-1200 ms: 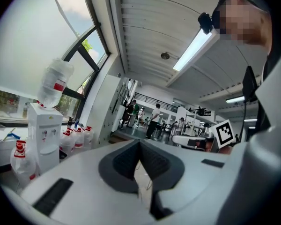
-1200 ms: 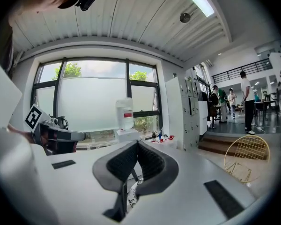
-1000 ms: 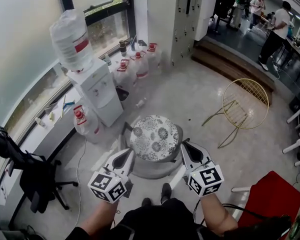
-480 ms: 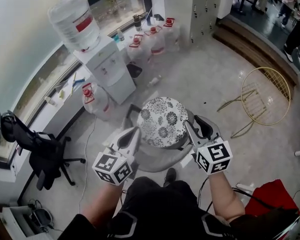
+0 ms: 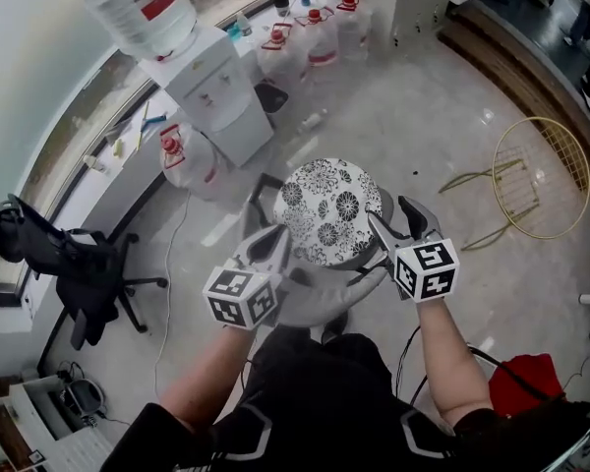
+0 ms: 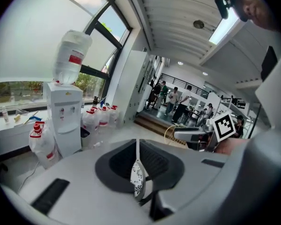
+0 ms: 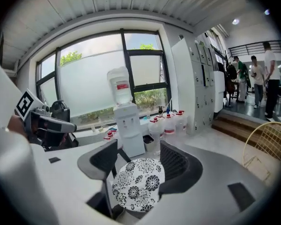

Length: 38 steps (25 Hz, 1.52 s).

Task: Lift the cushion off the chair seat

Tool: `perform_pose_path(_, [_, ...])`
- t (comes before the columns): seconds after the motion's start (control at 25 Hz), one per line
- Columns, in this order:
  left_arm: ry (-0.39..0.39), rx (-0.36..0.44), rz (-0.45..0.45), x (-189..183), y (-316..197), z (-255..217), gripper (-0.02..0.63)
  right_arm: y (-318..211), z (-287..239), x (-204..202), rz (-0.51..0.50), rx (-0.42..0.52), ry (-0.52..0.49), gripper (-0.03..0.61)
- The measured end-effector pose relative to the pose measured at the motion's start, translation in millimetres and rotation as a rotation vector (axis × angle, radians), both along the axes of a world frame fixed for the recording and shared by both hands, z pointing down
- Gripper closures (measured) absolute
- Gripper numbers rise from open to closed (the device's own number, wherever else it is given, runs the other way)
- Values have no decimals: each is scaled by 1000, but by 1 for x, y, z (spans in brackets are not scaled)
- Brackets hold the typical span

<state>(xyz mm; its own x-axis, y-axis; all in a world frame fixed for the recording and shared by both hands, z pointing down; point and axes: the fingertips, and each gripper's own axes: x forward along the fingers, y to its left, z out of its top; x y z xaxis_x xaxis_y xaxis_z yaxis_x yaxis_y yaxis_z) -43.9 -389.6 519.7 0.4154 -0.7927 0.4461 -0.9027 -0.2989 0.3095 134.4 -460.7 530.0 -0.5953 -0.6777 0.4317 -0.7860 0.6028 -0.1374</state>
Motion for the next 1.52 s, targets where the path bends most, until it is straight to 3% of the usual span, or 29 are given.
perform_pose_path(0.16, [-9, -89, -7, -10, -13, 43, 598, -18, 49, -7, 32, -75, 52, 279])
perform_pose_path(0.32, [26, -176, -11, -18, -29, 87, 495, -33, 102, -12, 72, -160, 101, 262])
perform_pose_path(0.92, [-18, -347, 79, -24, -59, 203, 486, -43, 299, -16, 244, -557, 176, 175])
perform_pose_path(1.12, [-84, -357, 119, -23, -71, 228, 486, -38, 353, -7, 300, -645, 201, 160])
perform_pose_path(1.36, [-50, -403, 86, -24, -76, 256, 486, -33, 398, -7, 341, -714, 188, 153])
perform_pose_path(1.52, [-53, -432, 76, -25, -76, 274, 487, -27, 426, -3, 376, -763, 234, 138])
